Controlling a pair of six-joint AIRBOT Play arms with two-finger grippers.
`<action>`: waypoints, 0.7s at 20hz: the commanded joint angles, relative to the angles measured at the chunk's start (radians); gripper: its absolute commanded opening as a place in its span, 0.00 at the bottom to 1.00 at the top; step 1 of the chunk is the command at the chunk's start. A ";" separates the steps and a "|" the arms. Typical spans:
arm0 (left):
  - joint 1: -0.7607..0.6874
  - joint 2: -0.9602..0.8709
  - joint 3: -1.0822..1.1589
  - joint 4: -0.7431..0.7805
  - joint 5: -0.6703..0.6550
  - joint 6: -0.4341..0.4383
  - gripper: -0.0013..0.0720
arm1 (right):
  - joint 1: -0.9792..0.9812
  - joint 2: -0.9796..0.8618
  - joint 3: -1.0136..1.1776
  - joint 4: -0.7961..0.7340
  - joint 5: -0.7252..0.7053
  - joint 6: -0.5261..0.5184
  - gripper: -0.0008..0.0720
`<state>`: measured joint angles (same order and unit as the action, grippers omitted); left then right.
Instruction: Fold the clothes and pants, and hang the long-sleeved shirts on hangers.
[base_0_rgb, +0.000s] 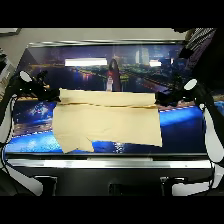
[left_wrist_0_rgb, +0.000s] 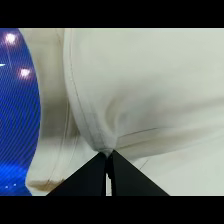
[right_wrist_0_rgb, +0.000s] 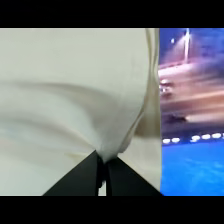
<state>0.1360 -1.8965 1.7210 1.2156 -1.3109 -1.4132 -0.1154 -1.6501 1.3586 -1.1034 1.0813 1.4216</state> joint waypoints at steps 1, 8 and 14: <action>0.000 -0.008 -0.002 0.000 -0.018 0.000 0.04 | 0.001 -0.024 0.000 -0.026 0.050 0.008 0.05; -0.001 -0.020 -0.002 -0.002 -0.030 0.000 0.04 | 0.000 -0.055 0.000 -0.109 0.072 0.061 0.07; 0.010 0.009 0.010 -0.019 -0.039 0.000 0.60 | 0.000 -0.045 0.001 -0.098 0.097 0.105 0.66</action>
<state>0.1387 -1.9045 1.7229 1.2053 -1.3441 -1.4132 -0.1158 -1.7027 1.3586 -1.1988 1.1526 1.4986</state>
